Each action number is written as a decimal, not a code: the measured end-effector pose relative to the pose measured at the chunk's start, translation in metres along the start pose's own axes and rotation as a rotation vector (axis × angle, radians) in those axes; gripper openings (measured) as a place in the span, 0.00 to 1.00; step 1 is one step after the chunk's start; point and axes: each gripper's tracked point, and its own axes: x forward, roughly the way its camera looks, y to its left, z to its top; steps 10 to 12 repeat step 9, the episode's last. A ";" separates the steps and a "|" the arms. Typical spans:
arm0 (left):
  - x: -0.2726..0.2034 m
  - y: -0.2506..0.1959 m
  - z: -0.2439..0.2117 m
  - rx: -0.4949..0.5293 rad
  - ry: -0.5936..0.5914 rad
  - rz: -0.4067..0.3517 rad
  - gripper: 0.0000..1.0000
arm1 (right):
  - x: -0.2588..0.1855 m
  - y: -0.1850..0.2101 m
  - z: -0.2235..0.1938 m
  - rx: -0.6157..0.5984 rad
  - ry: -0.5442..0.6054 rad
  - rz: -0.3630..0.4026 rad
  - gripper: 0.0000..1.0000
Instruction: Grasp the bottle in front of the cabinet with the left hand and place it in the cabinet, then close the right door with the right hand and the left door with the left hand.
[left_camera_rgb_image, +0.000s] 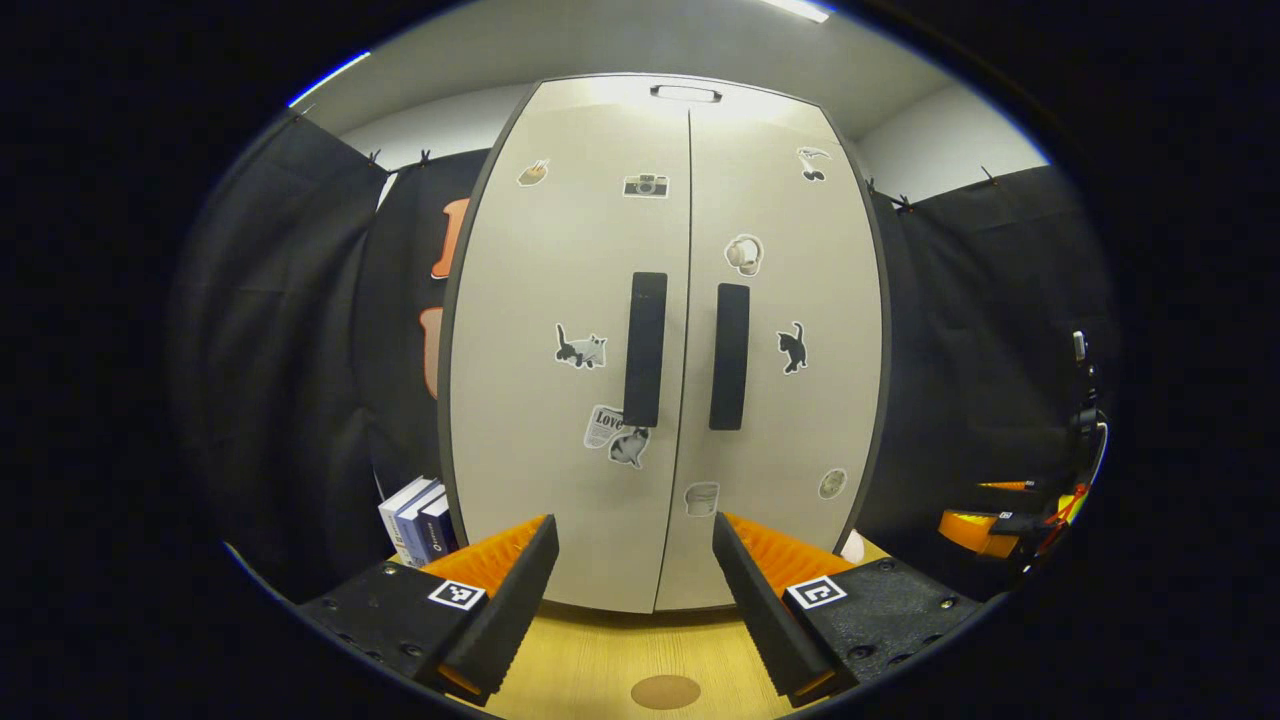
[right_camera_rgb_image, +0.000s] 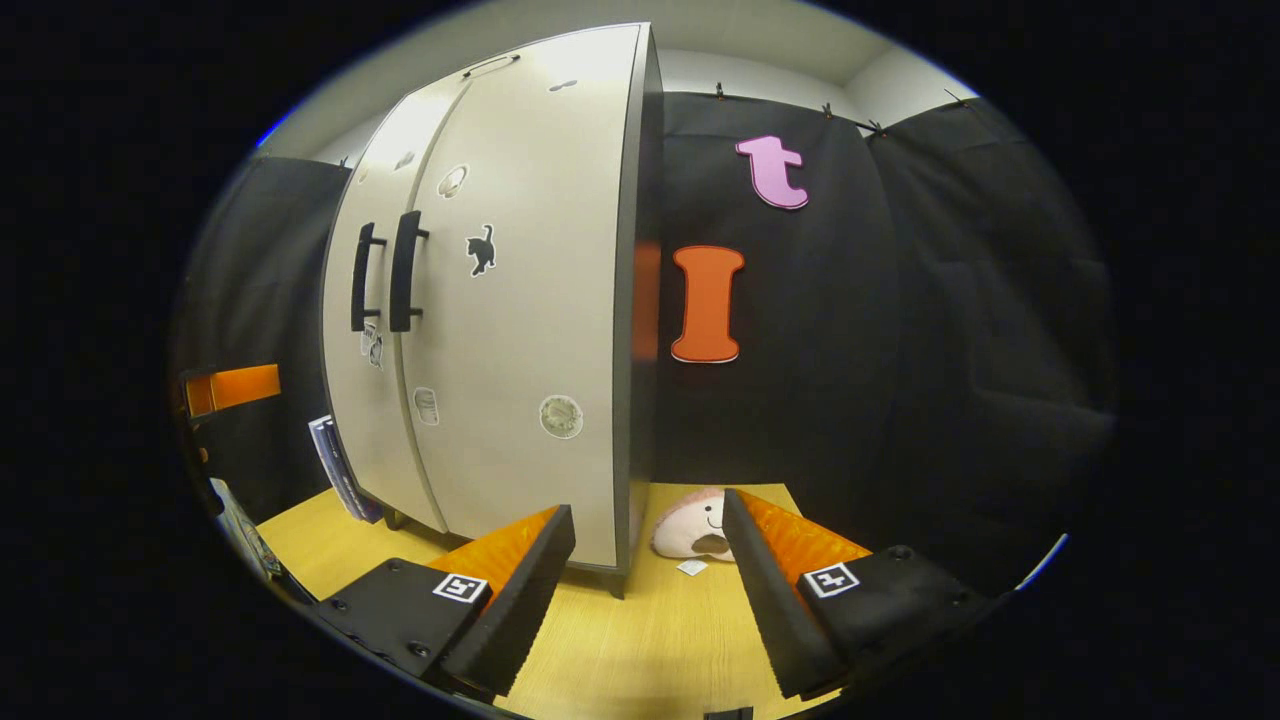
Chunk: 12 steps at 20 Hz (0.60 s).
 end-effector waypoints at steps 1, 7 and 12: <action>0.000 0.000 0.000 -0.006 0.002 0.005 0.94 | 0.000 -0.002 -0.001 0.001 0.002 0.000 0.98; 0.001 0.002 0.002 -0.061 -0.010 0.032 0.94 | -0.006 -0.017 0.003 -0.002 -0.014 -0.002 0.99; 0.002 0.000 0.005 -0.059 -0.017 0.030 0.94 | -0.010 -0.026 0.006 0.003 -0.026 -0.013 0.99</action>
